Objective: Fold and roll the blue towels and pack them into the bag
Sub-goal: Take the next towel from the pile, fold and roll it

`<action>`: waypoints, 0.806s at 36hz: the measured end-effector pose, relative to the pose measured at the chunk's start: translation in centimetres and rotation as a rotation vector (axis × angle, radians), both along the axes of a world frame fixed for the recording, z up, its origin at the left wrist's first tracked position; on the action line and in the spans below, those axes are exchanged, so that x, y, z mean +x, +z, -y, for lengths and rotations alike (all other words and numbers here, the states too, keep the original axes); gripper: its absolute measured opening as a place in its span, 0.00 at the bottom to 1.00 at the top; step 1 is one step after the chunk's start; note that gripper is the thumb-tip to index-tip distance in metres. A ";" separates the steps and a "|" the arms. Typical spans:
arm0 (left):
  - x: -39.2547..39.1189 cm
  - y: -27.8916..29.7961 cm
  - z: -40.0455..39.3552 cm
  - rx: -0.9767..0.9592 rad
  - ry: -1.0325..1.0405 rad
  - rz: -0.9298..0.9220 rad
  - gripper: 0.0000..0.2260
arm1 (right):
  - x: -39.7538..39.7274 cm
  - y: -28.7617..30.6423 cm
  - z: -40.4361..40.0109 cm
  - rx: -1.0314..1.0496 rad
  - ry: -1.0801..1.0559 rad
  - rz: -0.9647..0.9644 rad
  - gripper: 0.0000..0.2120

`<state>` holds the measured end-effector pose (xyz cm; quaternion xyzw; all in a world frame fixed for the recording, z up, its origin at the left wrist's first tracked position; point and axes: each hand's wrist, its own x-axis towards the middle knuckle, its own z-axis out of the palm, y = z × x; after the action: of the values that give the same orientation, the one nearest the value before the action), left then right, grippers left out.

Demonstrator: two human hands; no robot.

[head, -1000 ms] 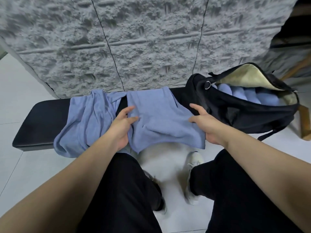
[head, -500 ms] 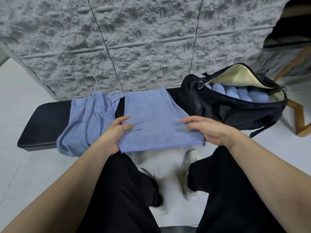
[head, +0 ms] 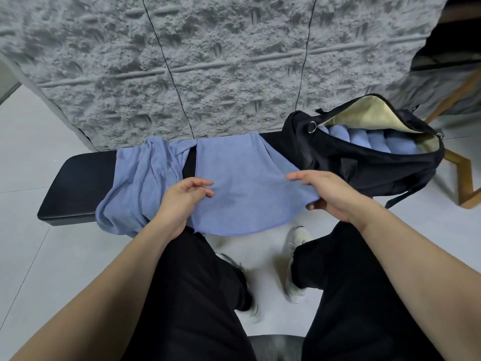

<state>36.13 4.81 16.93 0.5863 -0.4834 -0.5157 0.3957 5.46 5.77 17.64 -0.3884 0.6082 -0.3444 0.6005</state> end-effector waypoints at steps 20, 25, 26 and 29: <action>-0.7 -1.5 -0.5 -0.522 -0.343 0.786 0.25 | -1.1 0.5 -0.6 -0.264 -0.255 0.095 0.08; -1.2 -1.1 -1.2 -0.414 -0.418 0.825 0.43 | -1.1 0.9 -0.9 -0.299 -0.399 0.037 0.10; -1.4 -1.3 -1.3 -0.418 -0.432 0.845 0.45 | -1.1 1.0 -1.0 -0.301 -0.409 0.023 0.10; -1.8 -1.7 -1.4 -0.416 -0.433 0.935 0.44 | -0.8 1.2 -1.3 -0.316 -0.403 -0.058 0.06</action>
<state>34.31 6.24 15.18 0.5495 -0.8087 -0.1638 0.1312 4.68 7.08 18.86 -0.3582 0.6290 -0.5365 0.4340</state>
